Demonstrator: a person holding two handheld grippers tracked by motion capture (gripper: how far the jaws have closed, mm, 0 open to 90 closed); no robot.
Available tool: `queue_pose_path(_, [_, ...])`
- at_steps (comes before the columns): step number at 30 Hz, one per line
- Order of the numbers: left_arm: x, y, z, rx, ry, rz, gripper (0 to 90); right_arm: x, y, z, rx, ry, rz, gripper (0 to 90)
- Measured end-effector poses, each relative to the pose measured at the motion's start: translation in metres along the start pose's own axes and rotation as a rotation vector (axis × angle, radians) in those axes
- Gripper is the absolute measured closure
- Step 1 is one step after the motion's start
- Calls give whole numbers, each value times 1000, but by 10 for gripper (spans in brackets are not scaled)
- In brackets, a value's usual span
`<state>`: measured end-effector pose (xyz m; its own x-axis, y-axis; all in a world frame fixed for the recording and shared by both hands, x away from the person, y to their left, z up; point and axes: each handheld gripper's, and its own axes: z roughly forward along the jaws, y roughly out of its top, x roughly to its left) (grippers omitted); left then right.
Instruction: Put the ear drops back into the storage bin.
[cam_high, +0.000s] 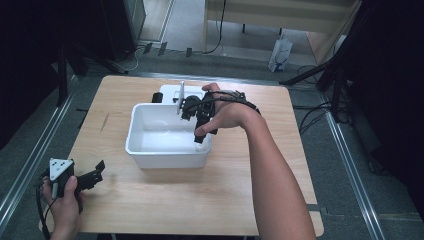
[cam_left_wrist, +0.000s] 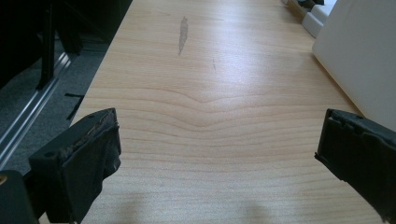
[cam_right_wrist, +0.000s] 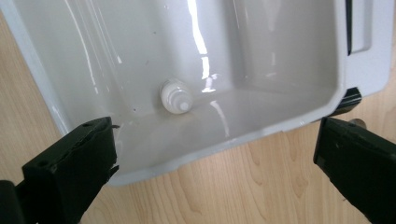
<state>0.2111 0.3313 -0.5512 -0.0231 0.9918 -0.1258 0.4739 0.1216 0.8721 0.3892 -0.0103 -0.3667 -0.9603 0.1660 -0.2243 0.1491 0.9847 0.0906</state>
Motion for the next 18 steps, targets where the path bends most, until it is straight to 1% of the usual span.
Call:
queue_pose_path(2, [0,0,0,0,0,0,3,0,-3,-3,-10,-16,-6,0])
queue_pose_path(4, [0,0,0,0,0,1,3,1,-7,-6,-7,-17,-4,0])
queue_pose_path(8, [0,0,0,0,1,1,3,3,-16,-9,-3,-33,1,0])
queue_pose_path(11, [-1,0,0,0,2,2,3,3,-25,-11,-14,-35,4,0])
queue_pose_path(13, [-1,0,0,-2,4,3,3,4,-32,-11,-15,-36,18,0])
queue_pose_path(16, [-1,0,0,-2,5,4,3,5,-43,-11,-27,-35,26,0])
queue_pose_path(17, [-1,0,0,-1,4,3,3,5,-45,-11,-26,-36,36,0])
queue_pose_path(18, [-1,0,0,-1,4,3,3,5,-49,-11,-30,-37,35,0])
